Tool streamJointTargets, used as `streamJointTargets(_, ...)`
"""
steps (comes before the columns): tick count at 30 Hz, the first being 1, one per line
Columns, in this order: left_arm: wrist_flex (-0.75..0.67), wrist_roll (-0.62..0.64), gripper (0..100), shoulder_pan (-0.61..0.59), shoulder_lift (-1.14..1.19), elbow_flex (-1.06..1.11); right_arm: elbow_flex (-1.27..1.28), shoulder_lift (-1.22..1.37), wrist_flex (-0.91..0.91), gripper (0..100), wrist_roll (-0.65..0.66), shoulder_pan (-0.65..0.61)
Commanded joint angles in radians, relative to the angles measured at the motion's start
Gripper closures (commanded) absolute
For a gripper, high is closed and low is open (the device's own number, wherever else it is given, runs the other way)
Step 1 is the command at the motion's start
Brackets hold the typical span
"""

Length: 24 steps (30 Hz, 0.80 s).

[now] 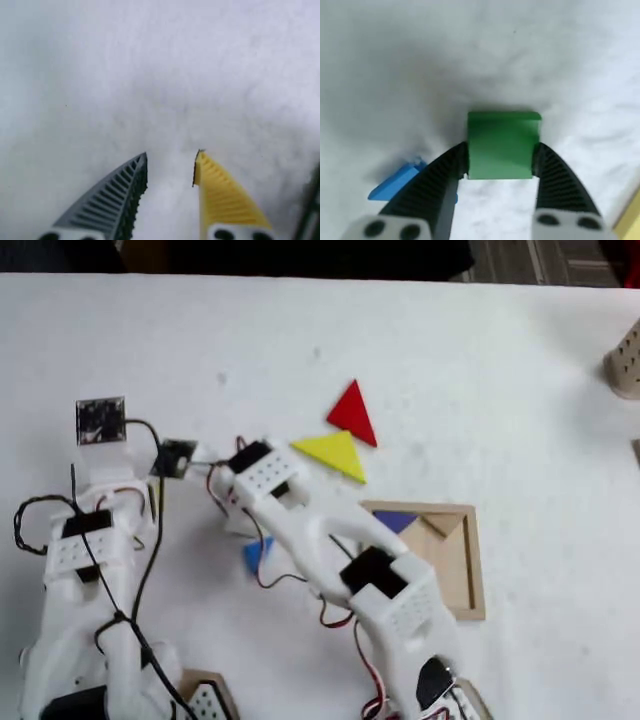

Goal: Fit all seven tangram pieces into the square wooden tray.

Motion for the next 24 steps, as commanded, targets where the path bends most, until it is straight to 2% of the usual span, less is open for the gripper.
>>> streamJointTargets(1, -0.026, -0.011, 82, 0.001, -0.001, -0.014, 0.002, -0.004, 0.042, 98.3, 0.038, -0.035)
streamJointTargets(8, -0.029, -0.011, 82, 0.001, -0.001, -0.014, -0.008, -0.064, 0.154, 96.7, 0.038, -0.004)
streamJointTargets(17, -0.031, -0.012, 82, 0.002, -0.001, -0.014, -0.006, -0.338, 0.352, 96.7, 0.038, 0.007)
streamJointTargets(24, -0.031, -0.012, 82, 0.002, -0.001, -0.012, -0.002, -0.526, 0.539, 96.7, 0.038, 0.131)
